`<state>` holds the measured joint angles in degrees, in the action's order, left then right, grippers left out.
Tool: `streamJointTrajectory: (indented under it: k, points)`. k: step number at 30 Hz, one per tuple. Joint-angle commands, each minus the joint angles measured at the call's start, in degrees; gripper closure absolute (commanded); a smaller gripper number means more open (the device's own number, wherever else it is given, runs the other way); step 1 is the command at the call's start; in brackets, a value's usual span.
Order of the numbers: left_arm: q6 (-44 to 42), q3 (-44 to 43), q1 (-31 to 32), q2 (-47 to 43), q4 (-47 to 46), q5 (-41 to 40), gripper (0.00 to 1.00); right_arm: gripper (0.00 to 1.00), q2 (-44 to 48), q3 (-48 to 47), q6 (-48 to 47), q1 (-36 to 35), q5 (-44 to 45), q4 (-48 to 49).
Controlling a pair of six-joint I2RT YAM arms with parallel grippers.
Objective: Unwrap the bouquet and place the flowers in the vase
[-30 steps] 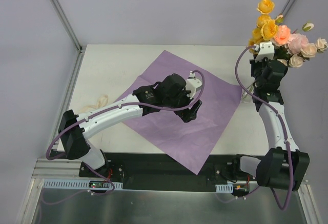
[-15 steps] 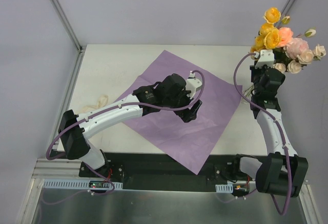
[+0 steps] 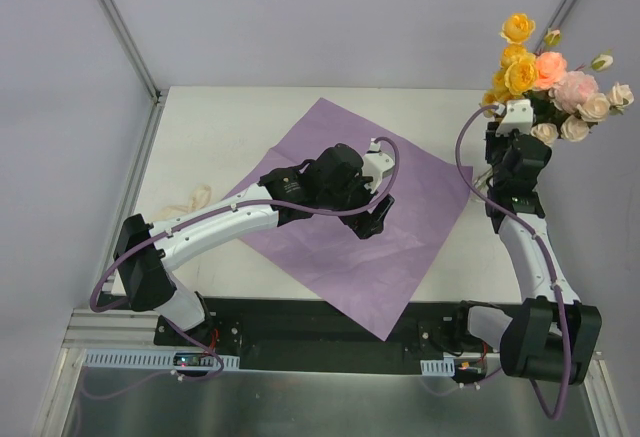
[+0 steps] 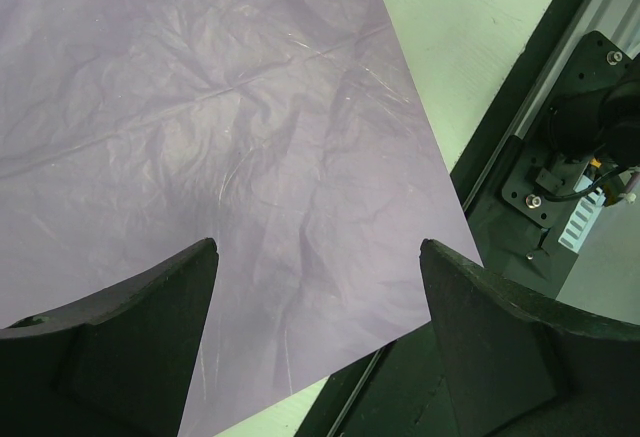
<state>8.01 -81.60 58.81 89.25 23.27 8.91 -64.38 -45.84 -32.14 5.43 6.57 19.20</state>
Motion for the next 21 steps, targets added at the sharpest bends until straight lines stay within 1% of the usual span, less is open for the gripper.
streamJointTrajectory:
  k: [1,3,5,8,11,14,19,21]
  points:
    - [0.16,0.39,-0.36,-1.63,-0.5,0.67,0.19,0.6,2.41,-1.0,1.47,-1.04,2.22,-1.89]
    - [0.25,0.3,-0.36,-1.71,-0.59,1.11,0.19,0.56,3.03,-1.61,2.17,-1.47,2.92,-3.28]
    - [0.34,0.3,-0.36,-1.8,-0.59,1.2,0.19,0.54,3.38,-2.76,2.52,-2.09,3.62,-5.3]
    - [0.25,0.39,-0.36,-2.06,-0.59,1.03,0.19,0.49,4.08,-3.55,2.96,-3.58,6.34,-7.15]
    - [0.25,0.39,-0.36,-1.8,-0.59,1.11,0.19,0.39,4.26,-6.79,5.15,-4.99,11.78,-12.41]
    - [0.43,0.3,-0.36,-1.8,-0.5,1.64,0.19,0.32,5.66,-8.29,6.65,-5.08,13.2,-15.32]
    - [0.69,0.22,-0.36,-1.63,-0.68,2.08,0.18,0.27,8.74,-10.31,9.29,-5.34,14.96,-19.37]
    - [0.69,0.22,-0.36,-1.45,-0.59,2.17,0.18,0.25,9.36,-11.89,9.9,-5.34,15.66,-23.15]
